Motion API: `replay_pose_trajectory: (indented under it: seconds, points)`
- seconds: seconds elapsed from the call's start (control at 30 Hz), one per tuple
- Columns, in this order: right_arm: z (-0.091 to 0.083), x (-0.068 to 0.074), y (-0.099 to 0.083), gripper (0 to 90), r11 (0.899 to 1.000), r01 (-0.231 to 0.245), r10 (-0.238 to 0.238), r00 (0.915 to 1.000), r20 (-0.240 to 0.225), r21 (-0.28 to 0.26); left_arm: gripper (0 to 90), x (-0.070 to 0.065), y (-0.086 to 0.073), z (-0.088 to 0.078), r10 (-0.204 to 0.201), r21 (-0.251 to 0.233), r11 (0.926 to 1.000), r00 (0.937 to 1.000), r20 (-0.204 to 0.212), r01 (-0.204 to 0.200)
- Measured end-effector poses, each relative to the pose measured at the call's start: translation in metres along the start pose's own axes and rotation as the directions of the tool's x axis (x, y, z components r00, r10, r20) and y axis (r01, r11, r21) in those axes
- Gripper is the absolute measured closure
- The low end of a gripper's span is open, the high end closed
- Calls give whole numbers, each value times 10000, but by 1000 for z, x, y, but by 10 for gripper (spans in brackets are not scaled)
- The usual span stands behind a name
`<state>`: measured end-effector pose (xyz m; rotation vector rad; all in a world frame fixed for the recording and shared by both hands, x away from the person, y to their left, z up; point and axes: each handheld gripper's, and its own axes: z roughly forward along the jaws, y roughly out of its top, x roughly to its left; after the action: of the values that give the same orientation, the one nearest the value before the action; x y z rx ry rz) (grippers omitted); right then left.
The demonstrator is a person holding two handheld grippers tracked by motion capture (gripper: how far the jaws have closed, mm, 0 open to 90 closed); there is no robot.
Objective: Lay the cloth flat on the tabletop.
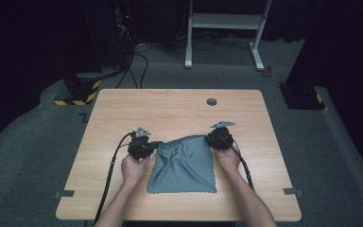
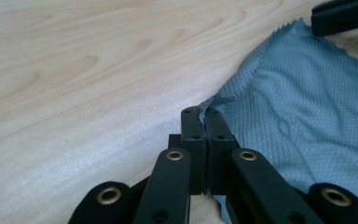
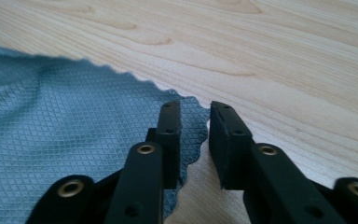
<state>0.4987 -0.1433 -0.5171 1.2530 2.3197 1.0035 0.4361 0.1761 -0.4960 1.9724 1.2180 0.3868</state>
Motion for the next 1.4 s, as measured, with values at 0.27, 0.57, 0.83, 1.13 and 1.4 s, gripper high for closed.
replay_pose_trajectory:
  seconds: [0.27, 0.57, 0.83, 1.13, 1.4]
  points:
    - [2, 5, 1, 900, 9991, 423, -424, 9990, 140, 102, 885, 13, 8, 7, -318, 336, 9989, 9994, -138, 322]
    - [-14, 1, 4, 900, 9980, 460, -446, 9984, 335, -441, 882, 13, 17, 14, -113, 441, 9989, 9996, -272, 125]
    - [-13, -4, 3, 900, 9994, 246, -233, 9986, 483, -261, 883, 21, 24, 23, -297, 713, 9969, 9987, -411, 326]
    - [-4, -5, 5, 900, 9999, 142, -137, 9983, 569, -79, 877, 29, 24, 35, -407, 1058, 9932, 9959, -813, 492]
    - [6, -5, 9, 895, 9996, 63, -82, 9974, 718, 268, 833, 31, 22, 41, -448, 1109, 9922, 9927, -1123, 574]
